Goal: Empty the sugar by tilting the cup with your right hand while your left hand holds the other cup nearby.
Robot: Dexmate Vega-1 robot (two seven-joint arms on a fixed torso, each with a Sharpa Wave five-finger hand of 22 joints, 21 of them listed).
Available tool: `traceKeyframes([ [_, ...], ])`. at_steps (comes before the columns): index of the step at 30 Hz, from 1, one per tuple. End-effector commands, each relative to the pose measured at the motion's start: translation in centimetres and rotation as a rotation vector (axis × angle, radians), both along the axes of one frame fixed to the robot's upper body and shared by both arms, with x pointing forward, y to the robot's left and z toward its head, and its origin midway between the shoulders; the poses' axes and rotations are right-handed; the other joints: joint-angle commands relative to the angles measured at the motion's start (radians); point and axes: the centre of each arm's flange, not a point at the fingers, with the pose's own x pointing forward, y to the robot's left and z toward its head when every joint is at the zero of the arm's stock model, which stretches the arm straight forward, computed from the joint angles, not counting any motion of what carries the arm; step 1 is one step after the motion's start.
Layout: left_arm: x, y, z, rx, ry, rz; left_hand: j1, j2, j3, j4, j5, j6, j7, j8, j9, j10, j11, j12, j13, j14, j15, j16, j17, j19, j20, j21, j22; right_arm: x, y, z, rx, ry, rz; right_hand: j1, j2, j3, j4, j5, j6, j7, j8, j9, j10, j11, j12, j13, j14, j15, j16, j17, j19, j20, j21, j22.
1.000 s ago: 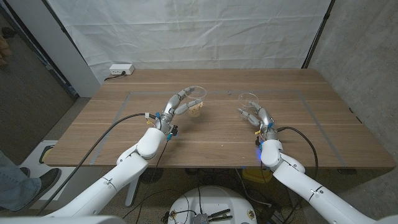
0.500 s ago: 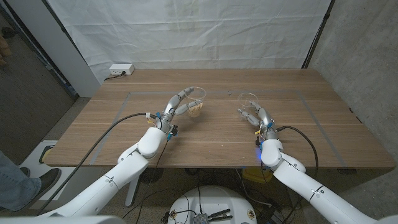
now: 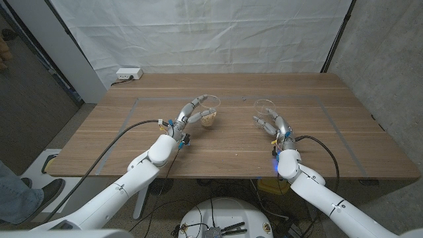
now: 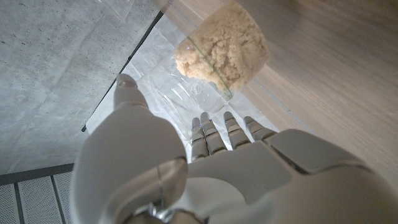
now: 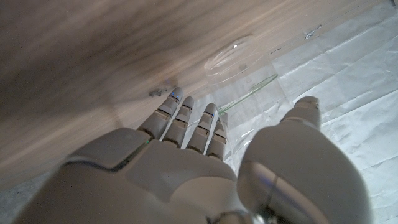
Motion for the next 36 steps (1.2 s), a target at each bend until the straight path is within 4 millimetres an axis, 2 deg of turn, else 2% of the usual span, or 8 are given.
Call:
traceKeyframes([
  [1, 0.9, 0.0, -0.5, 0.001, 0.011, -0.018, 0.002, -0.008, -0.005, -0.001, 0.008, -0.004, -0.003, -0.005, 0.003, -0.007, -0.004, 0.0, 0.004, -0.005, -0.06, 0.0, 0.003, -0.01, 0.0, -0.002, 0.002, -0.3, 0.4, 0.1, 0.001, -0.005, -0.007, -0.011, -0.001, -0.008, -0.002, 0.007, -0.001, 0.002, 0.004, 0.002, -0.007, 0.0, 0.009, 0.003, -0.001, -0.011, 0.004, 0.004, -0.004, 0.0, -0.004, -0.001],
  [22, 1.8, 0.2, -1.6, -0.013, 0.03, -0.04, -0.001, -0.012, -0.017, 0.003, 0.017, -0.018, -0.018, 0.0, 0.003, -0.024, -0.014, 0.004, 0.003, -0.024, -0.062, 0.005, 0.003, -0.027, 0.004, 0.005, 0.002, 0.6, 1.1, 0.7, -0.048, 0.038, 0.021, -0.025, -0.004, -0.016, 0.004, 0.014, 0.005, 0.001, 0.012, 0.002, -0.008, 0.005, 0.016, 0.002, -0.009, -0.004, 0.007, 0.004, -0.018, 0.007, -0.003, -0.001],
  [28, 1.9, 0.2, -1.5, -0.013, 0.03, -0.041, -0.001, -0.012, -0.019, 0.004, 0.018, -0.019, -0.02, 0.001, 0.003, -0.023, -0.015, 0.006, 0.003, -0.025, -0.063, 0.006, 0.003, -0.028, 0.005, 0.007, 0.002, 0.8, 1.1, 0.8, -0.078, 0.063, 0.028, -0.039, -0.015, -0.028, 0.009, 0.021, -0.013, 0.002, 0.009, 0.001, -0.027, 0.012, 0.014, 0.002, -0.038, 0.007, 0.002, 0.004, -0.049, 0.034, -0.008, -0.001],
  [33, 1.9, 0.2, -1.3, -0.012, 0.027, -0.04, -0.001, -0.011, -0.02, 0.004, 0.02, -0.019, -0.021, 0.002, 0.003, -0.024, -0.012, 0.007, 0.003, -0.025, -0.063, 0.007, 0.003, -0.029, 0.006, 0.008, 0.002, 1.0, 1.1, 1.0, -0.094, 0.094, 0.018, -0.063, -0.034, -0.048, 0.016, 0.036, -0.074, 0.017, -0.002, 0.0, -0.085, 0.047, 0.005, 0.003, -0.092, 0.021, -0.002, 0.003, -0.095, 0.065, -0.01, -0.002],
  [36, 1.9, 0.2, -1.2, -0.012, 0.026, -0.039, -0.001, -0.01, -0.021, 0.005, 0.021, -0.018, -0.022, 0.003, 0.003, -0.024, -0.013, 0.008, 0.003, -0.024, -0.063, 0.008, 0.003, -0.03, 0.005, 0.008, 0.002, 1.1, 1.1, 1.0, -0.093, 0.108, 0.032, -0.079, -0.046, -0.061, 0.021, 0.046, -0.116, 0.028, -0.005, -0.001, -0.128, 0.058, 0.001, 0.003, -0.118, 0.034, 0.001, 0.003, -0.114, 0.078, -0.007, -0.002],
])
